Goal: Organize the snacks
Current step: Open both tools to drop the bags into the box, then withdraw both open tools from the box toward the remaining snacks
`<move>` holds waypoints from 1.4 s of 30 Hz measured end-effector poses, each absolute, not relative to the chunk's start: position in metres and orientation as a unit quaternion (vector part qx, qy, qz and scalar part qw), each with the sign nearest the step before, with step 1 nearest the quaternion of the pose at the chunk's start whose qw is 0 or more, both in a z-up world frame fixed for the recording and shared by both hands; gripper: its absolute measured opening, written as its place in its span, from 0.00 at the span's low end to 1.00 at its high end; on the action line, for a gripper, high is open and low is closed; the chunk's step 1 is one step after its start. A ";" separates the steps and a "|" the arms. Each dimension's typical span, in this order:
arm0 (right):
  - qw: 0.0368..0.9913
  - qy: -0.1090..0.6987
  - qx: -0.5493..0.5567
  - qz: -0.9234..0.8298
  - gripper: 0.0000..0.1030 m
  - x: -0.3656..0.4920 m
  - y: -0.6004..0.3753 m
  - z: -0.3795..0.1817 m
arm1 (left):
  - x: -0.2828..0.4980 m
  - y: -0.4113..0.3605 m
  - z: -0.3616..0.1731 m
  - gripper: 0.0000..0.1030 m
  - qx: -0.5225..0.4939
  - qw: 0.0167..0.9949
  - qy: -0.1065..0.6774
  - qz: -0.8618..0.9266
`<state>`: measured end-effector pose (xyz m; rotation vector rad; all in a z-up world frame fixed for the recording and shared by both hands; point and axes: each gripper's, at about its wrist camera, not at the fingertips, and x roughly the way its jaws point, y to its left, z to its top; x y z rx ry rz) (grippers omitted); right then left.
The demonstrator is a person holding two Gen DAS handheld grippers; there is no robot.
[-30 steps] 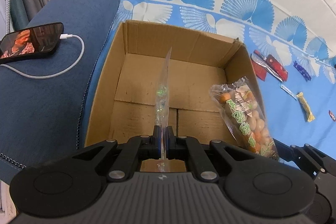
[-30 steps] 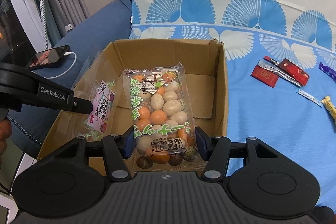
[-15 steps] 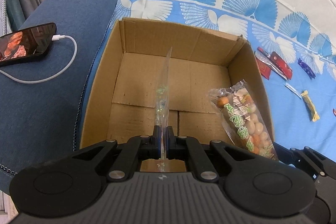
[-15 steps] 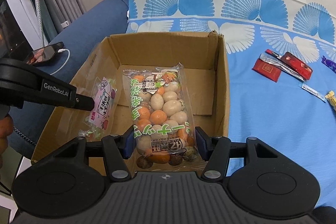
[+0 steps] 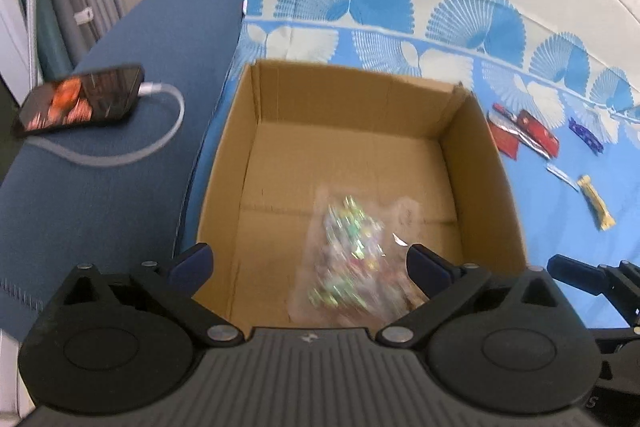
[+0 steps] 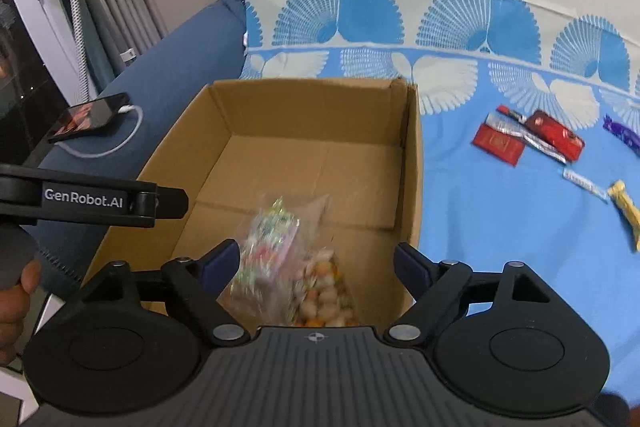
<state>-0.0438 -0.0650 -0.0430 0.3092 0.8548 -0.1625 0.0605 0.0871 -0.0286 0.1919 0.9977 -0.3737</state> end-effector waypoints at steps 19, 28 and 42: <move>0.922 0.355 0.125 -0.092 0.90 -0.137 -0.018 0.011 | -0.052 0.132 0.006 1.00 0.079 0.881 0.443 -0.147; 0.934 0.319 0.126 -0.096 0.90 -0.162 -0.015 0.028 | -0.073 0.131 0.024 1.00 0.079 0.893 0.416 -0.152; 0.940 0.297 0.133 -0.099 0.91 -0.181 -0.014 0.037 | -0.090 0.130 0.036 1.00 0.088 0.901 0.394 -0.156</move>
